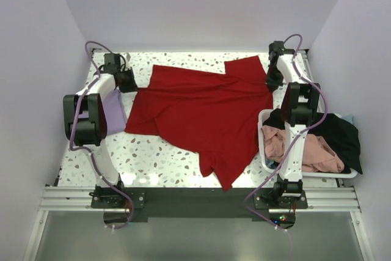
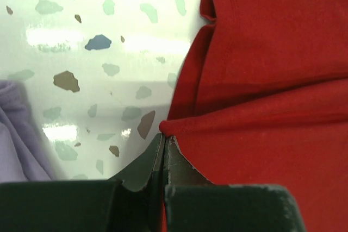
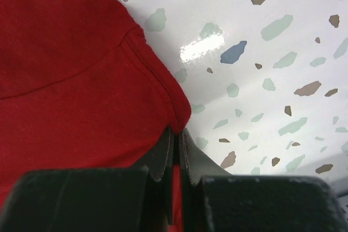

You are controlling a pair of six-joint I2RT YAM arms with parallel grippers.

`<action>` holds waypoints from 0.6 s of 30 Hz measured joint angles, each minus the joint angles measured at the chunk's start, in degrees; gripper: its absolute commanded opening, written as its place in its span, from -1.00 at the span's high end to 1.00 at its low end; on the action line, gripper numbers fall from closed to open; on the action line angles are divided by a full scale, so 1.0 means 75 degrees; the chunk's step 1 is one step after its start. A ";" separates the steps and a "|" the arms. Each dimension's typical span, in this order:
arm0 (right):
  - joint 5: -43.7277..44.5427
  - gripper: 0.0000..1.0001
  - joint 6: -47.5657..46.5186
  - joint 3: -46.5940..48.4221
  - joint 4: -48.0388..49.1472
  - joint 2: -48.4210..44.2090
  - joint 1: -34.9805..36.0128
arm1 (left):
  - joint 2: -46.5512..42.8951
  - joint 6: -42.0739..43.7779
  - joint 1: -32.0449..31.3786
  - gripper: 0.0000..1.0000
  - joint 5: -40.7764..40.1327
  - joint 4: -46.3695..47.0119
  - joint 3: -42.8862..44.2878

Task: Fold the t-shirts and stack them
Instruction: Flatten the tshirt out

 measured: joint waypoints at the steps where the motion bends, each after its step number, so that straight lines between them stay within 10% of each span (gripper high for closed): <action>1: 0.0026 1.00 0.0003 0.0029 -0.0041 0.0000 0.0003 | 0.0093 0.0029 0.0000 1.00 -0.0012 -0.0012 0.0079; 7: 0.0102 1.00 0.0003 0.0425 -0.0221 0.0003 -0.0006 | 0.0522 0.0122 0.0000 1.00 -0.0015 -0.0017 0.0676; 10: 0.0119 1.00 0.0003 0.0702 -0.0259 0.0047 -0.0017 | 0.0673 0.0172 0.0000 0.31 -0.0017 -0.0020 0.0933; 18: 0.0125 1.00 0.0006 0.1183 -0.0344 0.0300 -0.0102 | 0.0358 0.0154 0.0000 -0.15 -0.0306 0.0015 0.0597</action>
